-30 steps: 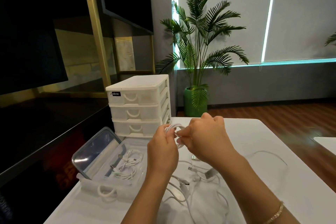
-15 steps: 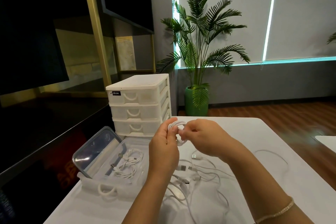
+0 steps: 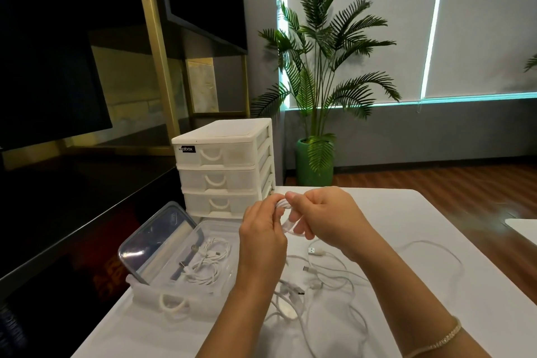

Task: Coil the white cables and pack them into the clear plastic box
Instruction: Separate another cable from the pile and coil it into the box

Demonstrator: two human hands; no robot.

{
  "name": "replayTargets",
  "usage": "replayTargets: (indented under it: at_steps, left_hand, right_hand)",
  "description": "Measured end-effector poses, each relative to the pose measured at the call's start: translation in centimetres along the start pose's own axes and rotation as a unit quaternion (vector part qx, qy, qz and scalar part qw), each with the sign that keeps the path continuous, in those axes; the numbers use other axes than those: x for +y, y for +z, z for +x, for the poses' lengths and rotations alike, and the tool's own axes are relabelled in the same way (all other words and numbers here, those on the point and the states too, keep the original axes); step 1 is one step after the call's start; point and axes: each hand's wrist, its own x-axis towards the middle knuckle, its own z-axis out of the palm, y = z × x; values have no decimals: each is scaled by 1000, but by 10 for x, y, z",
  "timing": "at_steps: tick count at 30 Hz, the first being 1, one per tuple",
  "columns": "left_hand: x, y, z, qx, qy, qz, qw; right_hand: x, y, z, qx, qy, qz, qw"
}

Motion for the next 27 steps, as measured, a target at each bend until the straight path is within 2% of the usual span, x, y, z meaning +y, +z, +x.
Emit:
replayTargets:
  at_steps: [9,17,20,24,27]
  left_hand:
    - [-3,-3,1,8,46,35,998]
    - [-9,3,-1,-15,90,69,993]
    - [-7,2,-2,-39,80,64,994]
    - [-9,2,0,-25,99,49,994]
    - [-8,0,1,-16,107,0,994]
  right_hand:
    - [12,-1,4,30,-14,17,999]
    - [17,-4,7,-1,-35,-132,991]
    - [16,-8,6,3,-43,-141,989]
    - [12,-15,4,16,-69,-130,989]
    - [11,-18,4,28,-83,-126,988]
